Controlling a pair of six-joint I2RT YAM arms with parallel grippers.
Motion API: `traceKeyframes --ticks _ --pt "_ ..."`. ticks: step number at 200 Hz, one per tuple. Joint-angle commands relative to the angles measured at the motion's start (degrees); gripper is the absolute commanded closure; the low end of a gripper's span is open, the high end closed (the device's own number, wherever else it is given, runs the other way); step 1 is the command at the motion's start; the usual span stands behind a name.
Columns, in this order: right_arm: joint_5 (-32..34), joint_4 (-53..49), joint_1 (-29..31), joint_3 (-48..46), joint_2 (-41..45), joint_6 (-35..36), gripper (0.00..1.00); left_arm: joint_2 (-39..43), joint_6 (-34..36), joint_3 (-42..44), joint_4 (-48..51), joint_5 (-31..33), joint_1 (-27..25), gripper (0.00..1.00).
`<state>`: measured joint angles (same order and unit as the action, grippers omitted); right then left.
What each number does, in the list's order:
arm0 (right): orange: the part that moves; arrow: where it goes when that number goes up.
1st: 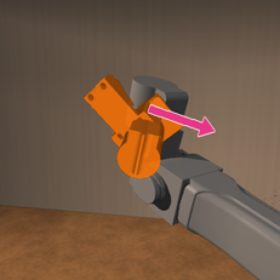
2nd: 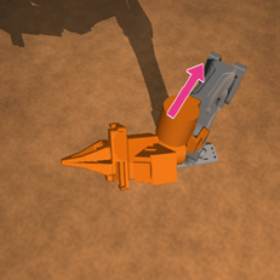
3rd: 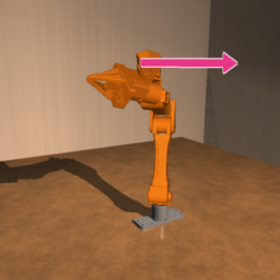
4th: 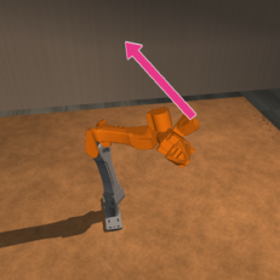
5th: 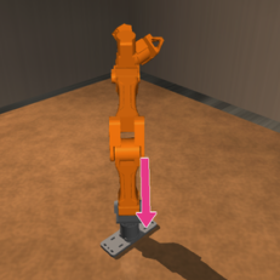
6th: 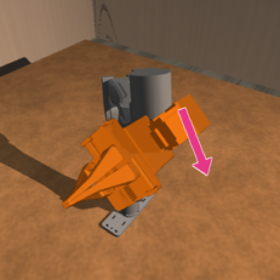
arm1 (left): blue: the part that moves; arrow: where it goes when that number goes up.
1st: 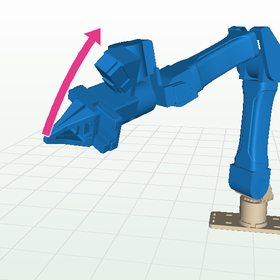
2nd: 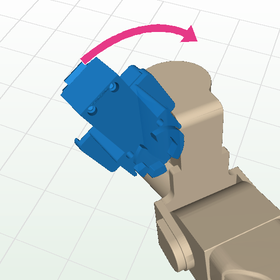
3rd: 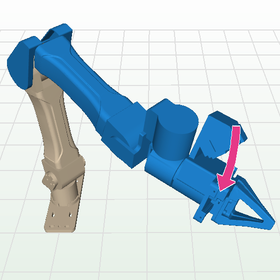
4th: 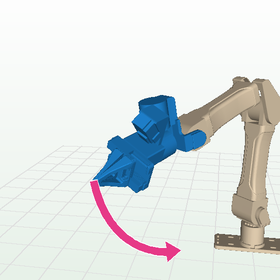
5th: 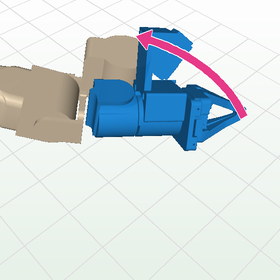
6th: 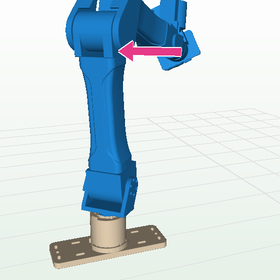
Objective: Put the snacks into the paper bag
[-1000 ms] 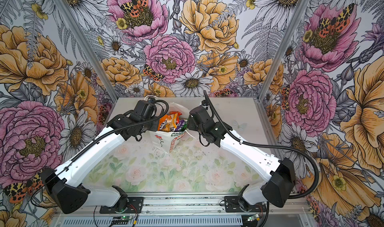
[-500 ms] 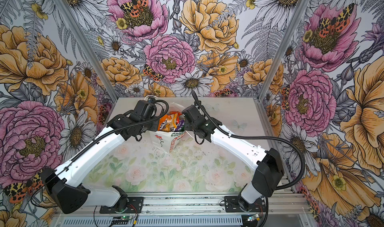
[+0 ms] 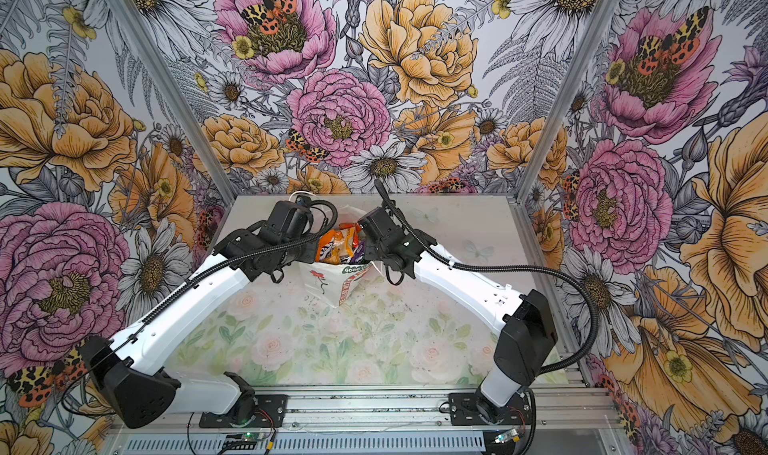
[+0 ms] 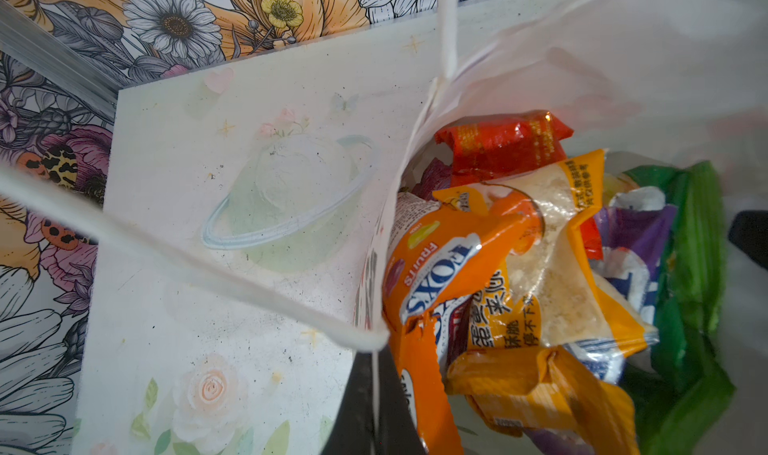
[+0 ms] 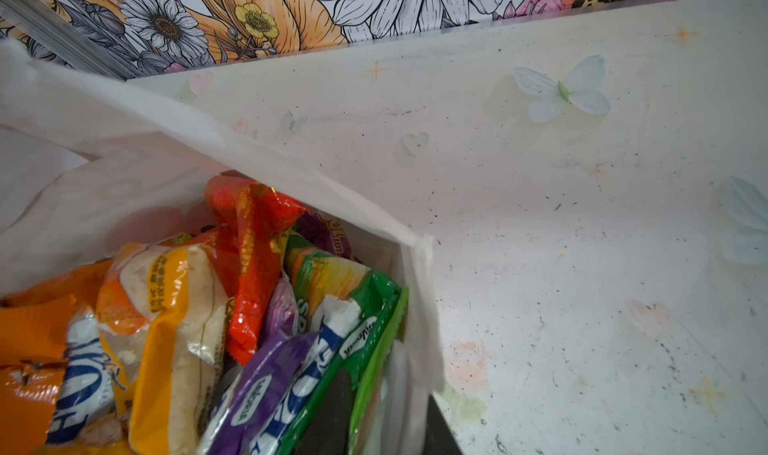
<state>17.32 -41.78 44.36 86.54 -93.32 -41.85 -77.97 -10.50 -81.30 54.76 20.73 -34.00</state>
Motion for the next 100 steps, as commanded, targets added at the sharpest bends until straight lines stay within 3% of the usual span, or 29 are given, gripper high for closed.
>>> traceKeyframes --ticks 1,61,100 --pt "-1.29 -0.67 0.49 2.52 -0.9 1.4 0.79 2.65 -0.53 -0.97 -2.91 -0.65 0.17 1.0" --pt "-4.38 -0.67 0.79 6.68 -2.44 2.14 0.94 2.65 -0.52 -1.06 -2.92 -1.52 -0.27 1.0" --pt "-5.1 -0.58 0.81 11.05 -3.34 3.55 1.0 3.29 -0.65 -1.47 -3.42 -6.27 0.34 1.0"
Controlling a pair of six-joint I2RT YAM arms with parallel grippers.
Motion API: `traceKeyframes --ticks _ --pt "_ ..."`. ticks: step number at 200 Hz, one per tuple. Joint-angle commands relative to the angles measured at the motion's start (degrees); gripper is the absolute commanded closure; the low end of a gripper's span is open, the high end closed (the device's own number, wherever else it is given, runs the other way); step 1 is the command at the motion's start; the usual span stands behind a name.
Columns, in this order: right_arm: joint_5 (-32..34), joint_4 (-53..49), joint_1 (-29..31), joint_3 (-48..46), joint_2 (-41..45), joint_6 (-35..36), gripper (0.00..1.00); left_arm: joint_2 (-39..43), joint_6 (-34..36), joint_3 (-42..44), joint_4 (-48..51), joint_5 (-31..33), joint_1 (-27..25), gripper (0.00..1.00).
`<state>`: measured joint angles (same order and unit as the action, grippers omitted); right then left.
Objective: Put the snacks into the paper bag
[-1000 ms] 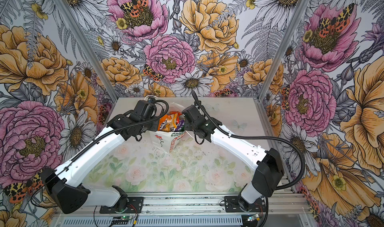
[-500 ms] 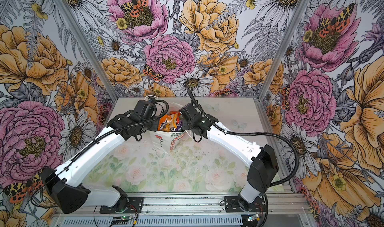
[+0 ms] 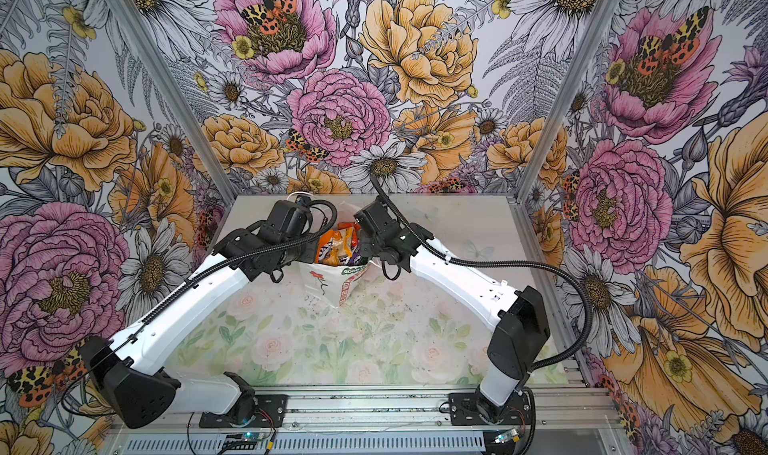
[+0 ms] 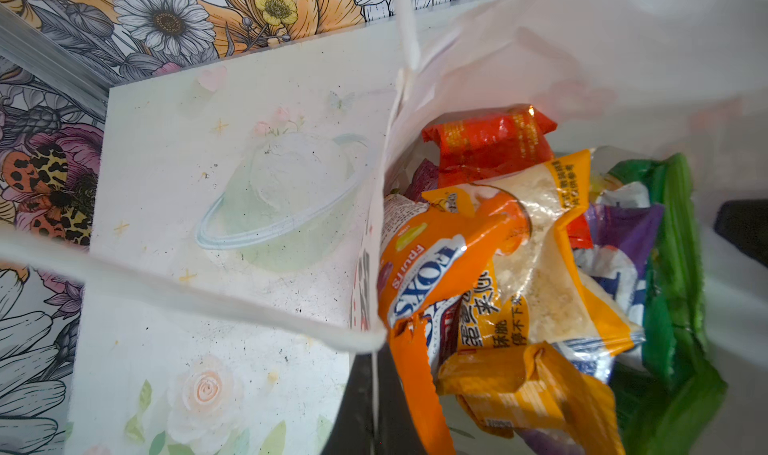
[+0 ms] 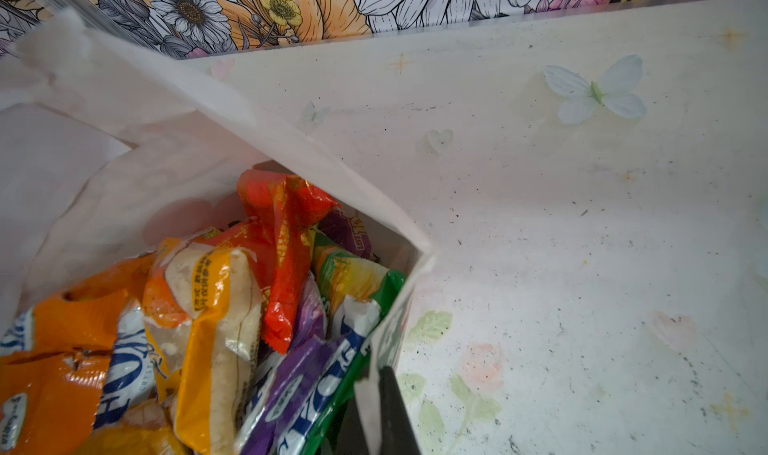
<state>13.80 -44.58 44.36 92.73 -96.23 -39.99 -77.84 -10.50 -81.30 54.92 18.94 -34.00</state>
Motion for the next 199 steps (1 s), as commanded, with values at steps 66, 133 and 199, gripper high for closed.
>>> traceKeyframes --ticks 66,133,199 --pt "-4.72 -2.46 -1.47 18.56 1.88 6.34 1.0 1.8 -6.47 -19.72 7.17 -4.89 -3.71 1.0" --pt "-8.22 -3.94 -2.28 7.72 3.8 5.28 1.0 -0.78 -18.05 -9.38 7.48 -5.44 -7.31 1.0" --pt "-10.36 -6.35 -4.72 15.43 3.79 7.99 1.0 -5.28 -17.62 -23.05 11.87 -1.93 -11.1 1.0"
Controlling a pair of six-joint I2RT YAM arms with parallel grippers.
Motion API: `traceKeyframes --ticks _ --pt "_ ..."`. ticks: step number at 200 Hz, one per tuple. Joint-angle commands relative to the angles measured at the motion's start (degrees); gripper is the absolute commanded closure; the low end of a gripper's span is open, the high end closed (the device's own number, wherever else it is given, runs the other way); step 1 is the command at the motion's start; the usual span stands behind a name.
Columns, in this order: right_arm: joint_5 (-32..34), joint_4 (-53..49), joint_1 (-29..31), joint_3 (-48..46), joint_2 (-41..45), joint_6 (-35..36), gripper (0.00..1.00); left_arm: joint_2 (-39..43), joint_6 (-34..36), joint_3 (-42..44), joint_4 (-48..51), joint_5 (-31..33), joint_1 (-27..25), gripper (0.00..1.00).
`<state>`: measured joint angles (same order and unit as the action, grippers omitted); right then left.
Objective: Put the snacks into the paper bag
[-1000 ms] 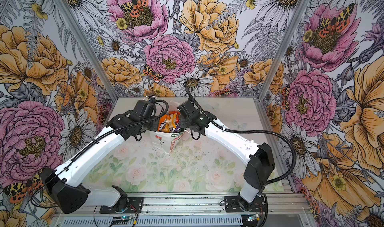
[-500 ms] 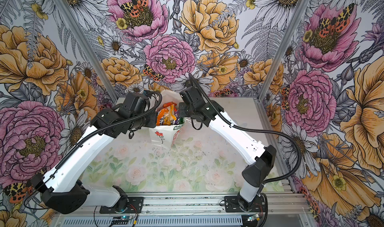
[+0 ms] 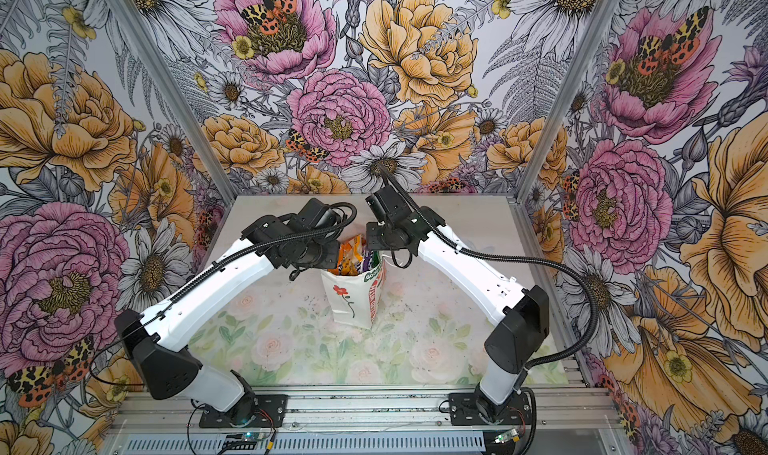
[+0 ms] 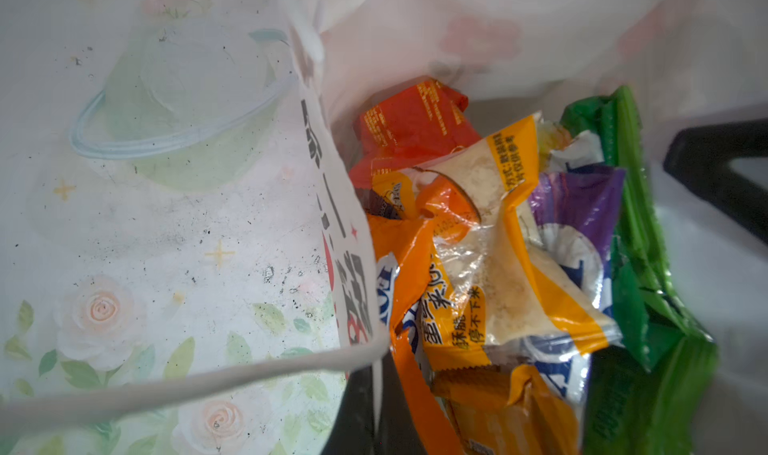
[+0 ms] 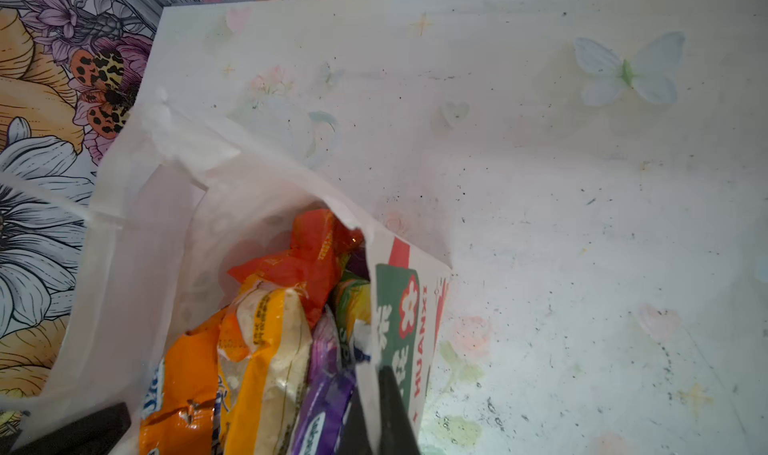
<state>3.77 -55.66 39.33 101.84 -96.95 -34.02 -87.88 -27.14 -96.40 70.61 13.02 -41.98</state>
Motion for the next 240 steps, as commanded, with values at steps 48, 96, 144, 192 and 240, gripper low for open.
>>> traceKeyframes --ticks 48,96,144,192,240 --pt "1.54 5.3 0.31 -0.4 9.83 1.19 1.0 6.64 -5.4 -1.76 -4.31 8.51 -5.51 1.0" --pt "-1.77 9.2 0.31 -9.34 9.28 -0.51 1.0 3.29 -7.7 2.04 -6.51 4.22 -7.12 1.0" --pt "0.38 9.38 0.14 -11.05 9.92 -0.29 0.72 0.99 -8.18 0.92 -6.52 4.48 -8.03 0.81" --pt "1.85 9.43 -0.4 -10.89 10.64 0.02 0.44 7.64 -9.47 6.86 -13.18 8.16 -6.69 0.44" --pt "2.21 9.34 -0.49 -9.99 11.93 1.31 0.24 11.03 -7.76 8.11 -15.75 8.0 -5.41 0.08"
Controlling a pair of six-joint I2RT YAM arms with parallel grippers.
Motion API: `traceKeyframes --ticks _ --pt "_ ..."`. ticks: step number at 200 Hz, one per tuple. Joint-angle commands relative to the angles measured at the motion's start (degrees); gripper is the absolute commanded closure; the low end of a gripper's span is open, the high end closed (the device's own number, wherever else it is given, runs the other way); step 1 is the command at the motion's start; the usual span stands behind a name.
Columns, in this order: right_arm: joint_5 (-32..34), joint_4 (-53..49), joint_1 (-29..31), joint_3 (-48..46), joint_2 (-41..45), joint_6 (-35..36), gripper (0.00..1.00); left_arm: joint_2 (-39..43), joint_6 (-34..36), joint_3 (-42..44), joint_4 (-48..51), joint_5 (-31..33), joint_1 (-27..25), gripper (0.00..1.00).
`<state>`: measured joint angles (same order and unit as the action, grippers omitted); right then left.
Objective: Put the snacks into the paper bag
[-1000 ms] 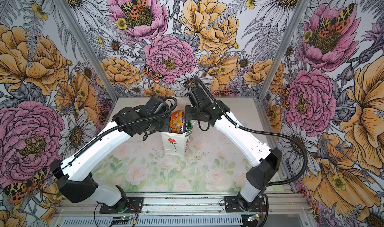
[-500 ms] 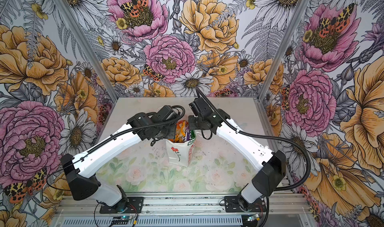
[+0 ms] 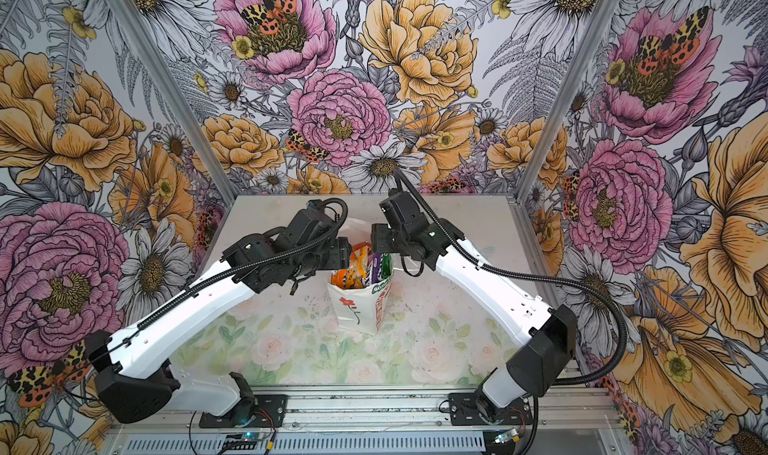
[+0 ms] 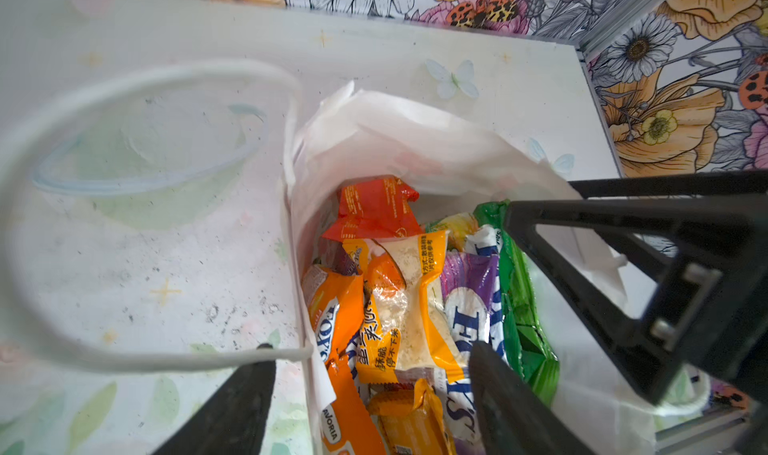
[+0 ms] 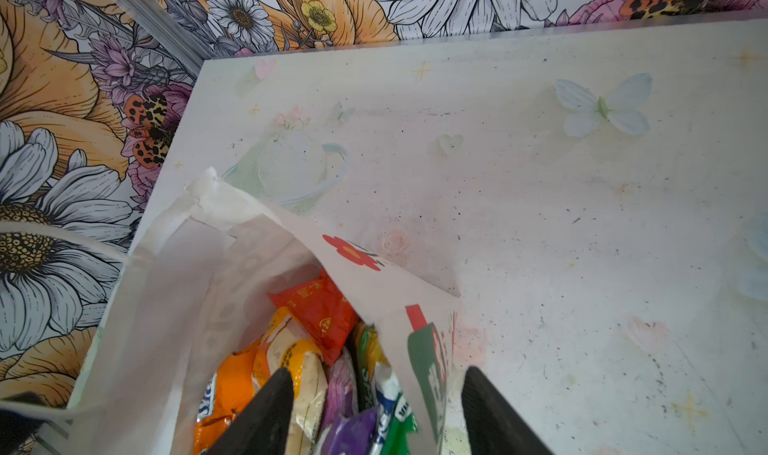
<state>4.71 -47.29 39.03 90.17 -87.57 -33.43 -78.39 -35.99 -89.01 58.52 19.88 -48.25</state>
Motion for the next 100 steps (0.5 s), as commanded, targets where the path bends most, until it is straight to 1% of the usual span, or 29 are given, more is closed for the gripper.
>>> traceKeyframes --ticks 1,19,49,76,100 --pt "1.31 0.97 -0.18 1.68 2.57 0.82 0.24 1.56 1.14 0.66 -3.67 1.13 0.91 0.07" --pt "1.52 0.97 -0.74 1.71 2.86 1.01 0.2 2.13 1.82 0.64 -3.98 0.95 1.66 0.01" --pt "1.67 1.0 -1.62 1.76 2.94 1.6 0.16 3.33 3.5 2.03 -6.13 0.95 3.1 0.01" --pt "-0.33 1.05 -2.19 3.07 2.41 1.88 0.15 4.04 4.0 2.08 -6.35 0.72 5.64 0.01" --pt "-0.23 1.06 -2.24 3.45 3.22 2.61 0.15 6.09 4.41 2.64 -6.23 1.48 7.55 0.01"
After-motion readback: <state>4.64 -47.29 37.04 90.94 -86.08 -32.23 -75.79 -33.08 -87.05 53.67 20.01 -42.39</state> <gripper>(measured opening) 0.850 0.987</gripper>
